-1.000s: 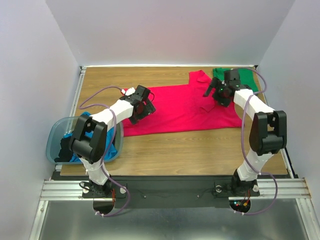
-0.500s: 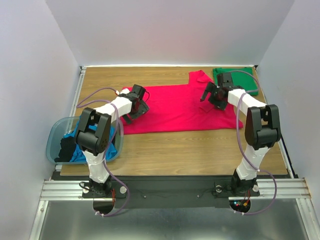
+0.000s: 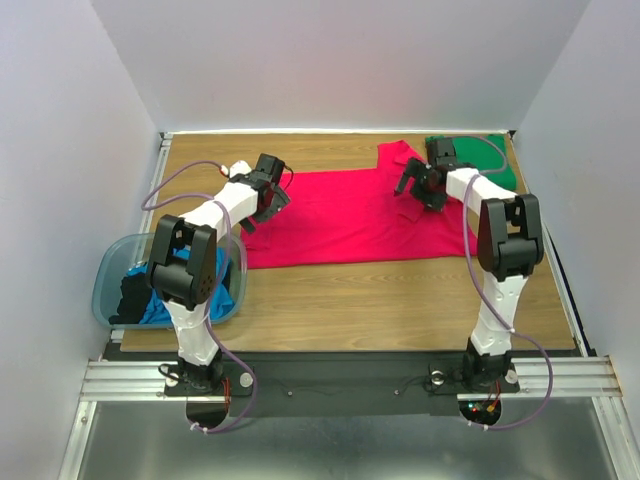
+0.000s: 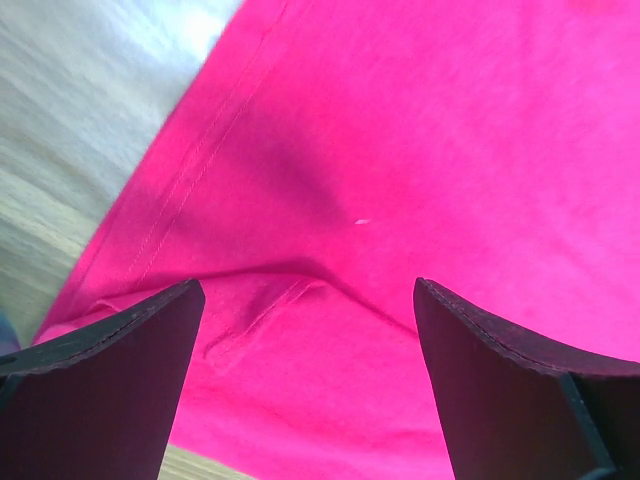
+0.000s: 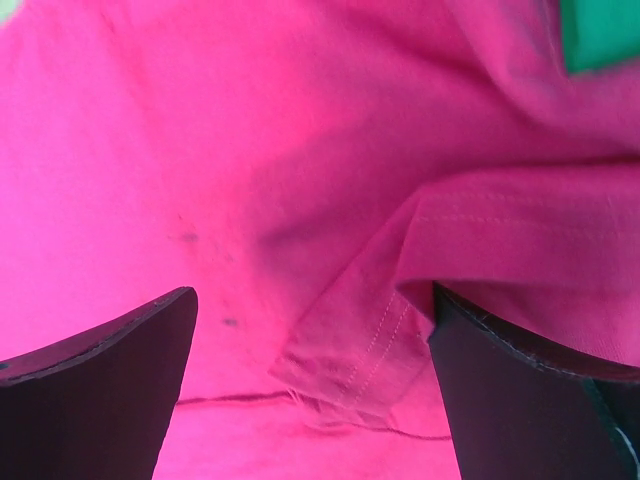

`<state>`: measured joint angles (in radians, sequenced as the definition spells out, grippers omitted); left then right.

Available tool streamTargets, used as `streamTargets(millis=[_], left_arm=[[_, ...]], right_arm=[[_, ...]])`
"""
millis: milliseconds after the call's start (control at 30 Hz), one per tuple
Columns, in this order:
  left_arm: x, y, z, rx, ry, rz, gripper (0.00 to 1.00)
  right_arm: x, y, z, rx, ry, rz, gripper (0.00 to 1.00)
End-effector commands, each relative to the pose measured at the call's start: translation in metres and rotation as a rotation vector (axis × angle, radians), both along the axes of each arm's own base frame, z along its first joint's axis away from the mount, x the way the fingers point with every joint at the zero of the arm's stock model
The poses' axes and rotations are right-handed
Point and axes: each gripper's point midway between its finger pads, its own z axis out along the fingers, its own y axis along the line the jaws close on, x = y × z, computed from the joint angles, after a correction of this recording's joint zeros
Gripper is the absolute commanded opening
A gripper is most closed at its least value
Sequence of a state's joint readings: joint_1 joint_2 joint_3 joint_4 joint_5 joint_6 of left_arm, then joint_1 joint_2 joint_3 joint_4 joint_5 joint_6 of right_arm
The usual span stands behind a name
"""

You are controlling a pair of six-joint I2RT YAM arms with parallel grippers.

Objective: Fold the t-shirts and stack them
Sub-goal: Fold the tshirt

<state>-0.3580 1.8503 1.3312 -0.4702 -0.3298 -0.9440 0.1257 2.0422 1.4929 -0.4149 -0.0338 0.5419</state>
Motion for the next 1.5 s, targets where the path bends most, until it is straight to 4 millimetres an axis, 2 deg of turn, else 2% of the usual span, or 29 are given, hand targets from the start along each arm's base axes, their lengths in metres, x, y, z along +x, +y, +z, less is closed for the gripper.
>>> streamTargets(millis=[0, 67, 100, 133, 233, 267, 333, 367, 500, 533, 567, 600, 667, 700, 733, 767, 800, 833, 867, 900, 933, 967, 1000, 1067, 1100, 1200, 1233, 1333, 1467], left_arm=[[0.020, 0.018, 0.025, 0.068, -0.055, 0.061, 0.99], [0.028, 0.023, 0.032, 0.065, -0.068, 0.073, 0.98], [0.030, 0.022, 0.034, 0.056, -0.071, 0.070, 0.98], [0.032, 0.022, 0.039, 0.053, -0.082, 0.071, 0.98], [0.036, 0.017, 0.053, 0.029, -0.116, 0.047, 0.99], [0.037, 0.015, 0.056, 0.021, -0.122, 0.041, 0.98], [0.033, 0.014, 0.058, 0.011, -0.123, 0.029, 0.98], [0.032, 0.013, 0.060, 0.009, -0.126, 0.024, 0.98], [0.019, 0.009, 0.057, -0.007, -0.113, -0.003, 0.98], [0.018, 0.005, 0.060, -0.020, -0.120, -0.018, 0.98], [0.013, 0.000, 0.057, -0.031, -0.112, -0.037, 0.98], [0.011, -0.004, 0.059, -0.040, -0.118, -0.050, 0.98], [0.006, -0.021, 0.061, -0.054, -0.123, -0.100, 0.98], [0.001, -0.025, 0.058, -0.052, -0.116, -0.114, 0.98], [-0.001, -0.031, 0.056, -0.050, -0.113, -0.127, 0.98], [-0.004, -0.036, 0.055, -0.053, -0.108, -0.137, 0.98], [-0.010, -0.043, 0.049, -0.054, -0.094, -0.153, 0.98], [-0.013, -0.046, 0.045, -0.052, -0.086, -0.158, 0.98], [-0.016, -0.048, 0.037, -0.042, -0.067, -0.157, 0.98], [-0.018, -0.048, 0.035, -0.042, -0.061, -0.155, 0.98], [-0.020, -0.046, 0.027, -0.032, -0.040, -0.151, 0.98], [-0.022, -0.045, 0.022, -0.026, -0.025, -0.144, 0.98], [-0.023, -0.043, 0.018, -0.017, -0.014, -0.135, 0.98], [-0.024, -0.040, 0.007, 0.006, 0.013, -0.125, 0.98], [-0.022, -0.040, 0.003, 0.011, 0.016, -0.120, 0.98], [-0.017, -0.042, 0.000, 0.009, 0.004, -0.115, 0.98], [-0.015, -0.043, -0.003, 0.007, 0.006, -0.117, 0.98], [-0.008, -0.046, -0.011, -0.004, 0.016, -0.122, 0.98], [-0.009, -0.035, -0.019, 0.026, 0.050, -0.102, 0.98]], right_arm=[[0.042, 0.018, 0.031, 0.047, -0.118, 0.039, 1.00], [0.053, 0.026, 0.038, 0.073, -0.141, 0.054, 1.00], [0.060, 0.029, 0.033, 0.075, -0.139, 0.053, 1.00], [0.074, 0.031, 0.049, 0.082, -0.185, 0.045, 1.00], [0.094, 0.035, 0.055, 0.093, -0.217, 0.033, 1.00], [0.104, 0.038, 0.069, 0.108, -0.251, 0.033, 1.00], [0.114, 0.041, 0.077, 0.119, -0.279, 0.036, 1.00], [0.114, 0.041, 0.075, 0.117, -0.274, 0.034, 1.00], [0.115, 0.039, 0.095, 0.107, -0.312, 0.038, 1.00], [0.108, 0.037, 0.088, 0.098, -0.293, 0.038, 1.00], [0.103, 0.034, 0.104, 0.092, -0.315, 0.039, 1.00], [0.092, 0.033, 0.093, 0.083, -0.285, 0.042, 1.00], [0.079, 0.029, 0.099, 0.063, -0.283, 0.050, 1.00], [0.069, 0.028, 0.117, 0.059, -0.309, 0.053, 1.00], [0.052, 0.023, 0.101, 0.039, -0.268, 0.049, 1.00], [0.041, 0.021, 0.096, 0.028, -0.249, 0.047, 1.00], [0.030, 0.018, 0.112, 0.025, -0.274, 0.043, 1.00], [0.020, 0.015, 0.107, 0.020, -0.258, 0.038, 1.00], [-0.002, 0.010, 0.096, 0.008, -0.222, 0.031, 1.00], [-0.012, 0.008, 0.079, 0.000, -0.180, 0.026, 1.00], [-0.025, 0.005, 0.083, 0.000, -0.182, 0.017, 1.00], [-0.043, -0.002, 0.062, -0.022, -0.127, -0.007, 1.00], [-0.054, -0.006, 0.053, -0.031, -0.106, -0.019, 1.00], [-0.070, -0.012, 0.050, -0.044, -0.096, -0.046, 1.00], [-0.086, -0.016, 0.038, -0.054, -0.062, -0.051, 1.00], [-0.105, -0.024, 0.019, -0.079, -0.015, -0.080, 1.00], [-0.117, -0.026, 0.006, -0.090, 0.022, -0.083, 1.00], [-0.136, -0.036, -0.016, -0.115, 0.084, -0.114, 1.00], [-0.148, -0.046, -0.027, -0.116, 0.121, -0.161, 1.00]])
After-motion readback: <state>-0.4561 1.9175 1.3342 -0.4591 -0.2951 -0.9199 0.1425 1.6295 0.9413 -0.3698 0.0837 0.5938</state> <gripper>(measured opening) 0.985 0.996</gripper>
